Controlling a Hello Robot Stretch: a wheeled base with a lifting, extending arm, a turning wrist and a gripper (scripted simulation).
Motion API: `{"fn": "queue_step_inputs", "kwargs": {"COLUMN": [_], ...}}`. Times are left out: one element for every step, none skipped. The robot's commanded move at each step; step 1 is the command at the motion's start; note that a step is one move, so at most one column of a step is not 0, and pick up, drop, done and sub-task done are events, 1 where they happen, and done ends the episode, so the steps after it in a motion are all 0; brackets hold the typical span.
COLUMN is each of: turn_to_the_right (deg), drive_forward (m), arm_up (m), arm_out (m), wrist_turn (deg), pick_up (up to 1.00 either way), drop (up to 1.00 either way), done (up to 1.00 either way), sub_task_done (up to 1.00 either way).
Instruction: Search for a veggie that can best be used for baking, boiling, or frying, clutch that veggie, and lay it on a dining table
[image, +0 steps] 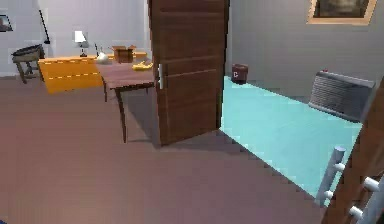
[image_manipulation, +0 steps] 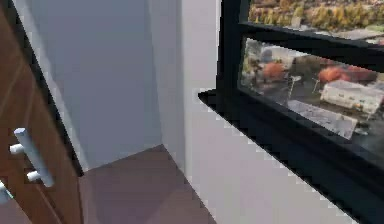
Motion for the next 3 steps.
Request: {"fn": "queue_step_inputs", "kwargs": {"turn_to_the_right": [-30.0,0.0,0.0], "drive_forward": [0.00,1.00,0.40], "arm_up": [0.00,0.00,0.00], "arm_out": [0.00,0.00,0.00], "wrist_turn": [0.0,0.0,0.0], "pick_up": [0.00,0.00,0.00], "drop": [0.00,0.00,0.00], "done": [0.00,0.00,0.00], "sub_task_done": [0.00,0.00,0.00]}}
